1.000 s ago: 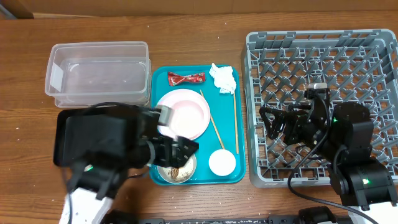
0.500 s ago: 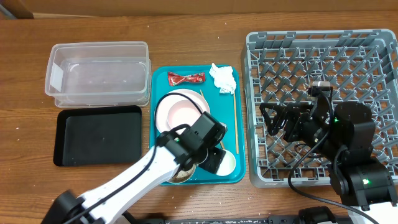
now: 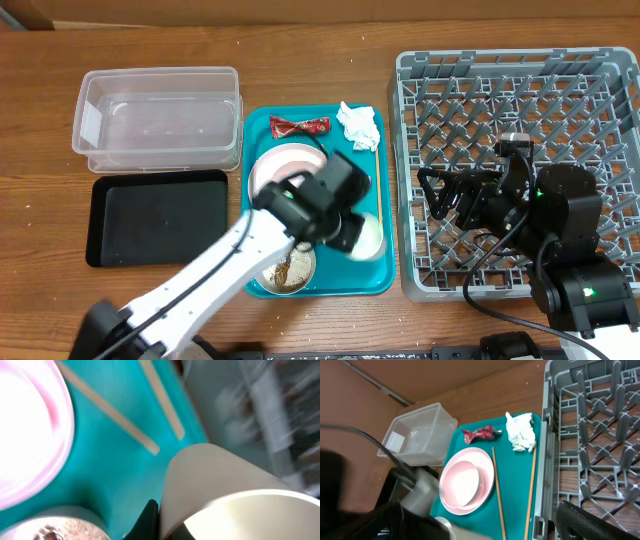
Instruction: Sort waste into correct bins and load items into the dishwasher
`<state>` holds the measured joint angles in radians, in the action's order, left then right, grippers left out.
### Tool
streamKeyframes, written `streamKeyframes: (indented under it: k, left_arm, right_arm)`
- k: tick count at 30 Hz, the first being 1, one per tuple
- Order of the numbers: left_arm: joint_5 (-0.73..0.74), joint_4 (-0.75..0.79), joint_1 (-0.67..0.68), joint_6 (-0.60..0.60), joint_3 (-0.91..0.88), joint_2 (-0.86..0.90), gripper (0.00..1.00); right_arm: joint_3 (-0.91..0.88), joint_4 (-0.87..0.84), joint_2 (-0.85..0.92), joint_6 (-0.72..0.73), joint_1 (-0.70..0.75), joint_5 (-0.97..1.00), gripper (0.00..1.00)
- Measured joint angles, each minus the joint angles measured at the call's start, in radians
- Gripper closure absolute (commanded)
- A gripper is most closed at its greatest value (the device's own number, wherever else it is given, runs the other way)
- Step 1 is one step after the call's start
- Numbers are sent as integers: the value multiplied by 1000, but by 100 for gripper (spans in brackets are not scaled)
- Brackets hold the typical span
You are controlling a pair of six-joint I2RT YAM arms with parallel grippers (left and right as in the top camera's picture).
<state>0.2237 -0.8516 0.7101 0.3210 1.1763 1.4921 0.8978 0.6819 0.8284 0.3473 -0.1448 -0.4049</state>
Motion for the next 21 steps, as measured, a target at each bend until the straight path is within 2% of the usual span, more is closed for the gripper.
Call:
streamKeyframes:
  k: [4, 7, 11, 16, 21]
  left_arm:
    - [205, 24, -157, -21, 61, -66, 96]
    - [476, 67, -307, -63, 69, -84, 96]
    - [824, 101, -435, -98, 69, -72, 96]
    - [1088, 119, -462, -123, 69, -65, 96]
    - [1203, 127, -466, -135, 69, -65, 96]
  right_arm:
    - [0, 11, 0, -1, 0, -18, 11]
    - [0, 8, 0, 0, 0, -80, 17]
    - [0, -57, 17, -18, 0, -245, 18]
    - [1, -226, 82, -41, 0, -540, 17]
    - [4, -374, 135, -50, -38, -763, 19]
